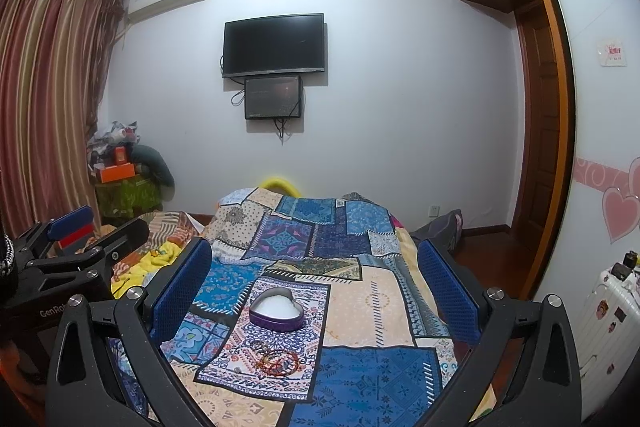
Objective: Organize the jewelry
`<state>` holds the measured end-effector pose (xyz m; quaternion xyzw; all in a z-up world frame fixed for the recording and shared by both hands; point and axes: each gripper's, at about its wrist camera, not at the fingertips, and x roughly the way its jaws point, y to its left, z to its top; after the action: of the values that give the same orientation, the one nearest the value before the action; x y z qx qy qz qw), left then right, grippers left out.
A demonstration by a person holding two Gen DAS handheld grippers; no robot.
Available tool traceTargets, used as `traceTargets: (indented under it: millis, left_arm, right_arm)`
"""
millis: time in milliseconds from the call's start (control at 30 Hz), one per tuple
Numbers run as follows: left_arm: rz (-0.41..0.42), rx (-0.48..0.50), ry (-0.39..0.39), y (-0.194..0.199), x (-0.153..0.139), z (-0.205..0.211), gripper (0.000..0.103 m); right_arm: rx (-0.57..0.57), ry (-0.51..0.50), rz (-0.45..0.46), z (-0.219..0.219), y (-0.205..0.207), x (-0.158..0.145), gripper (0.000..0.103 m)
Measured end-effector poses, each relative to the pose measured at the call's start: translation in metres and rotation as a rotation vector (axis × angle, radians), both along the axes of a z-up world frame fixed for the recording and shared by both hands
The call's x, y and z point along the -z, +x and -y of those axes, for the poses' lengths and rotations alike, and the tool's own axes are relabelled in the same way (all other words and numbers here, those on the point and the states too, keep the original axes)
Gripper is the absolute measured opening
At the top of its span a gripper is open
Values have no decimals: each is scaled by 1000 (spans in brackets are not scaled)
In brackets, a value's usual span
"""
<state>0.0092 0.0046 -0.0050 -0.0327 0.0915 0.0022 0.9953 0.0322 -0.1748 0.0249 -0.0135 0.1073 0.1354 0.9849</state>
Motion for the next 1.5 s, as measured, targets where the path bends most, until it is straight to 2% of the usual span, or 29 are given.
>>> traceTargets:
  millis: [1067,1500]
  left_arm:
    - [1,3,3,0,2,2,103]
    - [-43,-6,-6,17,12,-1,103]
  right_arm:
    - [0,3,-15,1,4,4,102]
    - [3,1,-69,1,18,14,102]
